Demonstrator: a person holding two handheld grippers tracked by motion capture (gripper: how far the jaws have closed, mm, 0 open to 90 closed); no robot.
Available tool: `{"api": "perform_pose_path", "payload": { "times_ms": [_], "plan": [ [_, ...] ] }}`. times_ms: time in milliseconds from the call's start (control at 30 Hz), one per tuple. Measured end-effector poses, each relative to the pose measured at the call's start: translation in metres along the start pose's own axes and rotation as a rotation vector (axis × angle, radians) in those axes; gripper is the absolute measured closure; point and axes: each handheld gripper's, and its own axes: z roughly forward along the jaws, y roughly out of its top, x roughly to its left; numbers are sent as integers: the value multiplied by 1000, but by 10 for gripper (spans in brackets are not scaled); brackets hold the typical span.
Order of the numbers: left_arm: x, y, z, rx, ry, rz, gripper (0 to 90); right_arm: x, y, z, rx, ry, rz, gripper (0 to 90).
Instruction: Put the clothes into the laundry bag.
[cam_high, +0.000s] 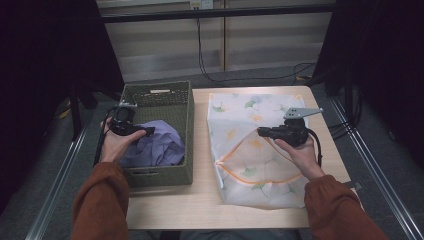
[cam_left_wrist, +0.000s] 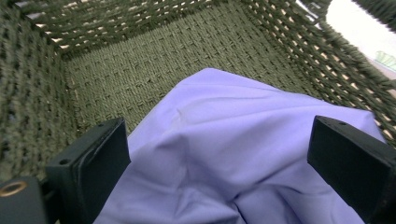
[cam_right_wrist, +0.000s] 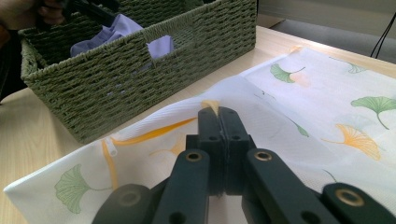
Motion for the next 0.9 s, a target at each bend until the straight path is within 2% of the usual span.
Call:
{"api": "perform_pose_path", "payload": {
  "times_ms": [67, 100, 200, 233, 267, 300, 367, 500, 567, 667, 700, 733, 800, 867, 900],
  "plan": [
    [0, -1, 5, 14, -15, -8, 55, 0, 0, 0, 3, 0, -1, 896],
    [0, -1, 8, 35, -6, -6, 55, 0, 0, 0, 4, 1, -3, 896],
    [-2, -2, 17, 73, -21, 2, 58, 0, -1, 1, 5, 2, -5, 896],
    [-3, -2, 20, 104, -27, 20, 58, 0, 0, 1, 4, -1, -6, 896],
    [-4, -3, 23, 113, -34, 23, 58, 0, 0, 0, 0, -4, -6, 896],
    [-5, -5, 26, 147, -45, 27, 57, 0, 0, 0, -1, -3, -5, 896],
    [-6, -7, 30, 171, -47, 42, 54, 0, 0, 0, 0, -3, -9, 896],
    [-10, -12, 38, 253, -111, 71, 59, 1, 0, 0, 5, -3, -10, 896],
    [-15, -14, 41, 275, -118, 94, 54, 1, -1, 2, 12, -4, -15, 897],
    [-16, -16, 46, 299, -142, 71, 50, 2, -1, 3, 18, -3, -17, 896],
    [-15, -17, 48, 329, -143, 96, 51, 3, -1, 3, 20, -2, -19, 897],
    [-15, -18, 50, 332, -138, 106, 51, 3, -1, 4, 21, -1, -21, 896],
    [-16, -20, 54, 360, -116, 112, 56, 3, -1, 4, 22, 0, -19, 897],
    [-15, -22, 59, 372, -100, 84, 58, 3, -1, 4, 23, -1, -20, 896],
    [-14, -22, 61, 399, -83, 99, 61, 3, -1, 4, 25, 1, -20, 896]
  ]
}}
